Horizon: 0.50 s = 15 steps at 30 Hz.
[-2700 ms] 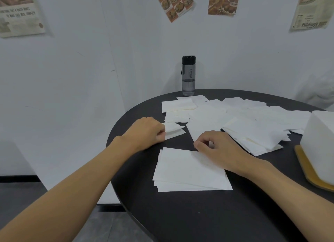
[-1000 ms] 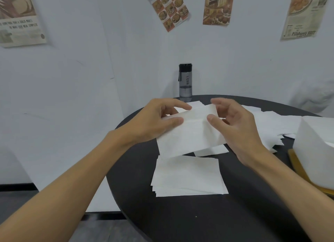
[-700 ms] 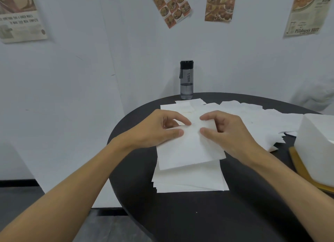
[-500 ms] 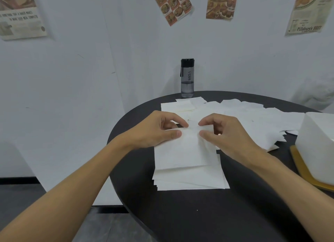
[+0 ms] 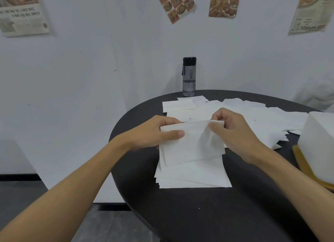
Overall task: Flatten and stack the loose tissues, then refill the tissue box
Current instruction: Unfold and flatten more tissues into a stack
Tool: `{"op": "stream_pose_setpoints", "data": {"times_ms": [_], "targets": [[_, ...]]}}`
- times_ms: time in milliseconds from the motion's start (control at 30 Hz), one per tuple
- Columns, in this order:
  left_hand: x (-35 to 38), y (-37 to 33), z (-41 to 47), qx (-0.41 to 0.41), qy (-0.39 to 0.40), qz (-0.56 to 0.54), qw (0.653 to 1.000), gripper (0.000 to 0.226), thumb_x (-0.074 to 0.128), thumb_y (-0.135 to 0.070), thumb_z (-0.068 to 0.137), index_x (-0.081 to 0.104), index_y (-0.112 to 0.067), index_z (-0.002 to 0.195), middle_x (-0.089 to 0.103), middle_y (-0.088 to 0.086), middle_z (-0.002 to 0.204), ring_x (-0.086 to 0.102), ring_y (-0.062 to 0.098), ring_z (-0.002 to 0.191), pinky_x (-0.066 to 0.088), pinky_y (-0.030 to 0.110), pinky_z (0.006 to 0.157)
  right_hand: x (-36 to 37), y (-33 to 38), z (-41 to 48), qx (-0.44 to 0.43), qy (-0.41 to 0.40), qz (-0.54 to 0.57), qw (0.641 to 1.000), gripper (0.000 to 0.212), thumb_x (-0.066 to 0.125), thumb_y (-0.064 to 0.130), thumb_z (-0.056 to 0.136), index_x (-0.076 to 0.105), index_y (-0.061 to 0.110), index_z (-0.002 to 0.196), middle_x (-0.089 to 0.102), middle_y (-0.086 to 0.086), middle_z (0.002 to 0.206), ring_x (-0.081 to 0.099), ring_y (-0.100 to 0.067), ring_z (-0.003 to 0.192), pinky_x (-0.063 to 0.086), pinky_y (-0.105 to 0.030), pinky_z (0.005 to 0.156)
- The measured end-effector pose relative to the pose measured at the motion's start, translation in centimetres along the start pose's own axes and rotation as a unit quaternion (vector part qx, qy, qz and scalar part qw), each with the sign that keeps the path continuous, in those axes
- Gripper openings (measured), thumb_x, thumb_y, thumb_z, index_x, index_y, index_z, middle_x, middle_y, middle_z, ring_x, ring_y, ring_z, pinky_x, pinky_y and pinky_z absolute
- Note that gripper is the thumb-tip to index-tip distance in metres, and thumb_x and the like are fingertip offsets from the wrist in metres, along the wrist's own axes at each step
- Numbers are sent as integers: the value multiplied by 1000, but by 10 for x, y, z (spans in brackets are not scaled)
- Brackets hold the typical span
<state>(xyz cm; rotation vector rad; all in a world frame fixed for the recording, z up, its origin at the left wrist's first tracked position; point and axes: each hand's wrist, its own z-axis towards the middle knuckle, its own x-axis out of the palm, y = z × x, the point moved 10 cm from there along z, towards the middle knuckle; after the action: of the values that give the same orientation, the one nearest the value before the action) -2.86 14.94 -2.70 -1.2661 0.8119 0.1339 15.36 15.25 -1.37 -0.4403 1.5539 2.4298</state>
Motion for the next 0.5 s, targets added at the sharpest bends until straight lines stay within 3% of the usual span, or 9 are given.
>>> {"op": "stream_pose_setpoints", "data": {"times_ms": [100,167,233,300,367,467,500], "targets": [[0,5,-1,-8,-11,-3,1000,39,55,-41,101,69,-6,110,71,12,110,69,23,94,56,39,85,-4,-5,1,9,-26,-33,999,14,56,10,93,53,14,80,51,11,65,42,-6,55,32,-21,52],[-3,8,-1,-6,-26,-12,1000,35,55,-37,101,68,-6,111,71,11,108,67,15,92,54,29,80,-9,-7,2,20,-45,-39,998,12,55,11,93,53,13,82,52,6,70,44,-11,59,33,-25,54],[-3,11,-2,-4,-23,-28,999,22,64,-22,98,69,-14,118,73,-3,114,70,18,104,58,40,92,-14,-10,2,29,-63,-40,997,9,55,11,93,53,12,85,54,3,73,46,-15,64,35,-27,55],[-1,15,-3,-3,-12,-21,1000,28,66,-9,96,67,-18,122,73,-7,117,70,28,102,58,51,86,-16,-13,3,38,-71,-46,996,7,55,13,94,54,14,87,58,0,79,49,-17,68,38,-28,56],[-2,16,-4,-1,-14,-33,999,32,63,-2,96,66,-18,123,74,-3,114,68,38,94,54,47,73,-15,-13,3,44,-67,-47,996,7,55,14,95,54,16,88,60,-1,81,51,-17,69,39,-28,56],[-4,20,-7,-14,-8,-93,996,29,63,-2,96,66,-12,123,73,9,118,63,50,105,55,56,85,-18,-14,3,60,-68,-14,996,8,56,11,94,55,13,86,59,-1,77,51,-17,66,39,-28,57],[-3,22,-8,-20,2,-99,995,28,64,-4,96,66,-12,123,73,9,117,64,51,100,56,53,84,-19,-14,3,67,-61,-6,996,9,57,10,93,56,12,84,58,1,73,50,-15,62,38,-26,55]]}}
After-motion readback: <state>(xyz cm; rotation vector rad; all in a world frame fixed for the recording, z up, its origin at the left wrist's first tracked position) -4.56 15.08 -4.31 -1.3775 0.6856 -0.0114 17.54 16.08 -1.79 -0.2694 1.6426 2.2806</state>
